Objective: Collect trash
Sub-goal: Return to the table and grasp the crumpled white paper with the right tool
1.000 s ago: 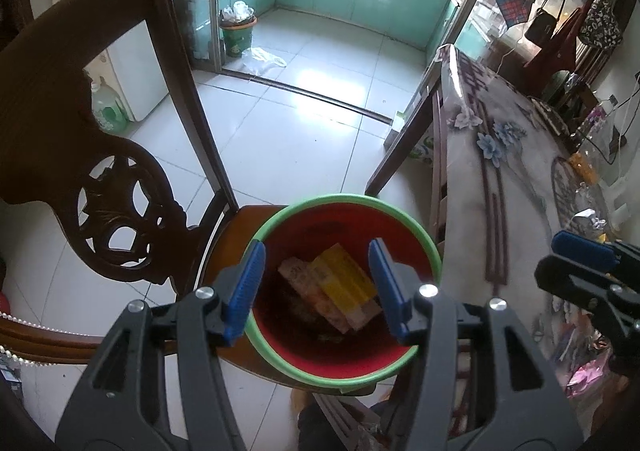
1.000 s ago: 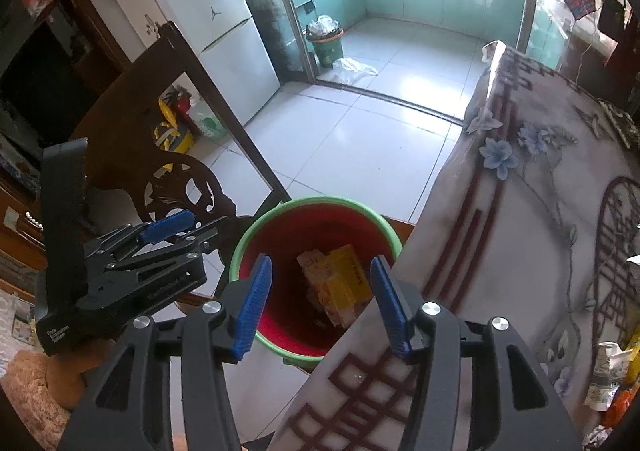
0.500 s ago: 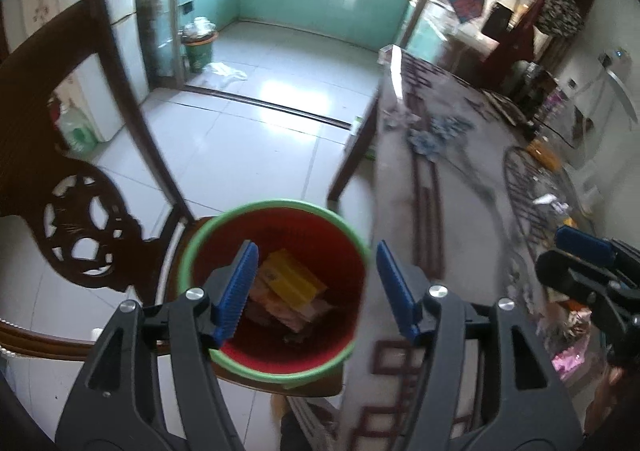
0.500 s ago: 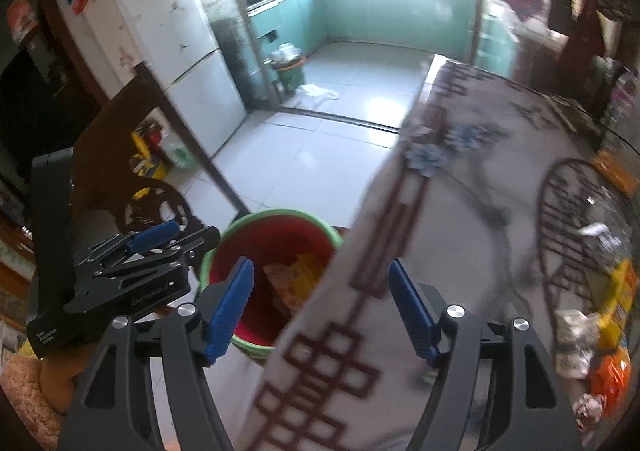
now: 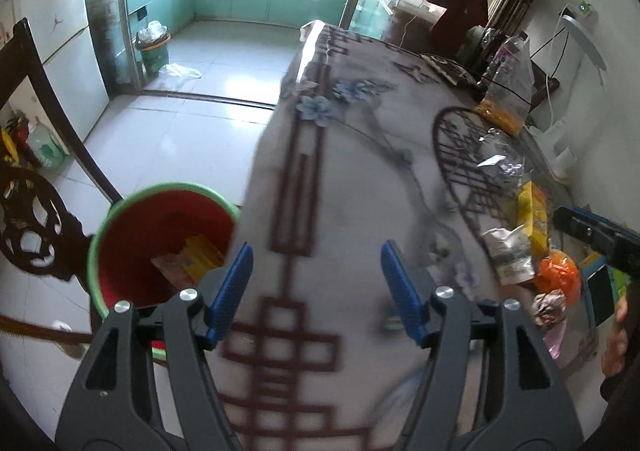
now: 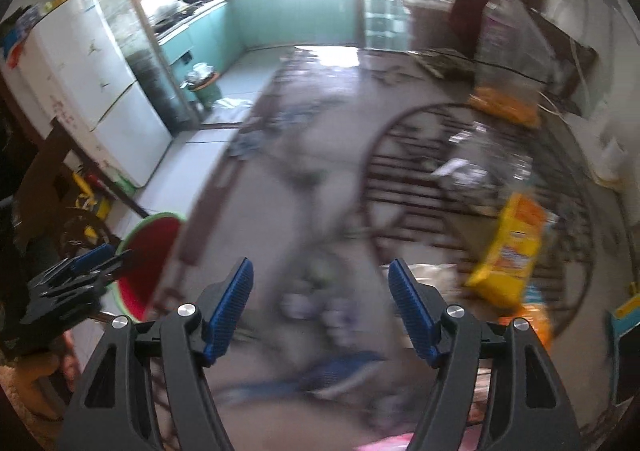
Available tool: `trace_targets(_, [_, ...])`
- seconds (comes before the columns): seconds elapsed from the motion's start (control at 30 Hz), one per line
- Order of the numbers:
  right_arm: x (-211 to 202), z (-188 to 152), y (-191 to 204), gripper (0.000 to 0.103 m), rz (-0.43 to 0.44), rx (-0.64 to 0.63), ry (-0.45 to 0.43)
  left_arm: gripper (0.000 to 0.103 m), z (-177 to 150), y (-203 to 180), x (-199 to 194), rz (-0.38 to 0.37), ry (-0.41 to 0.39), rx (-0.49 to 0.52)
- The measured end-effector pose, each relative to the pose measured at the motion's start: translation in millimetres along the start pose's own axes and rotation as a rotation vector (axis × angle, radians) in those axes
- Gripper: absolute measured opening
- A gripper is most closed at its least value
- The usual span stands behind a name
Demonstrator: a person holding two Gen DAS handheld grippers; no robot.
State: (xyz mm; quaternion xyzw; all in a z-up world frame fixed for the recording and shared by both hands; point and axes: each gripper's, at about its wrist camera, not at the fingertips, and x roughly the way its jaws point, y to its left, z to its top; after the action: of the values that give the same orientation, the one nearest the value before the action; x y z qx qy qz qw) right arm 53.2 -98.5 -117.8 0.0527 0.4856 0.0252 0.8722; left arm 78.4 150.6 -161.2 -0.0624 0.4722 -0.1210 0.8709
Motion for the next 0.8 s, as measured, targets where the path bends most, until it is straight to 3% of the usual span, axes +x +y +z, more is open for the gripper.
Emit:
trace_targets(0.17, [4,8,-81,0.068,-0.009,-0.002,0.02,0.064,-14,-55,7,0.019,0.008,-0.012])
trace_targets(0.33, [22,32,-129,0.068,0.005,-0.045,0.043,0.067,-29,-102,14,0.024,0.022,-0.028])
trace_targets(0.5, [68,63,-148,0.068,0.027,-0.117,0.108,0.067,-36,-145,19,0.023,0.039,-0.022])
trace_targets(0.8, [152,86,-156,0.066,0.063,-0.189,0.232,0.067,-36,-203,40,0.014,0.093,0.036])
